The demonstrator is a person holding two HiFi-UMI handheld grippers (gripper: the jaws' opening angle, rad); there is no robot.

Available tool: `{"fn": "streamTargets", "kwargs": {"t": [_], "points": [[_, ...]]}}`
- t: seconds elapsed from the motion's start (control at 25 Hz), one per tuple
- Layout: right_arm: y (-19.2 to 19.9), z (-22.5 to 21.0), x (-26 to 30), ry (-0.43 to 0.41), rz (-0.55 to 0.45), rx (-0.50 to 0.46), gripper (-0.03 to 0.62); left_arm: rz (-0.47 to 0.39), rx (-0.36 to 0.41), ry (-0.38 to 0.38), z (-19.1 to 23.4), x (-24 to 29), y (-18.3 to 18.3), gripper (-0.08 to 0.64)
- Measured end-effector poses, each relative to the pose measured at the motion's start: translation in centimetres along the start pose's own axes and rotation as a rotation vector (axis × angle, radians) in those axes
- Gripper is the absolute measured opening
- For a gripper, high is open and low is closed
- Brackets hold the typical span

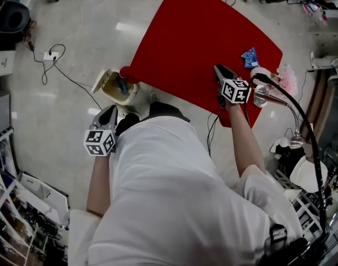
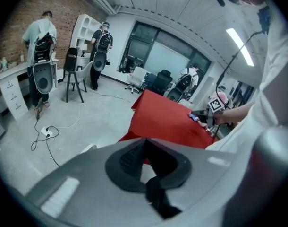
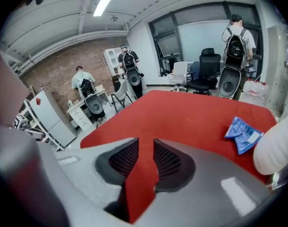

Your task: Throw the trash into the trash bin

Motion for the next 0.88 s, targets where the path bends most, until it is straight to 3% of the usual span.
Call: {"fn": "streamTargets", "kwargs": {"t": [0.44,0.88], "points": [[-1.9,-11.8,-0.6,0.332,-0.004,0.072,0.126,0.041,0.006,0.002,-1.0,1.7,-1.9,0.005],[-1.8,-18.8,1.1,0.447,0.11,0.098,0.156,0.071,0.014,-0.006,-1.1,3.4,-3.2,0.005]]}}
Point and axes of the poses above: the fingertips, and each gripper's own axes: x forward along the fingers, z to its left, y out of its underside, the point moved 5 cm from there along -x, backward along the fingers, and after that the axes turned 6 degrees about z, right-handed, at the moved point
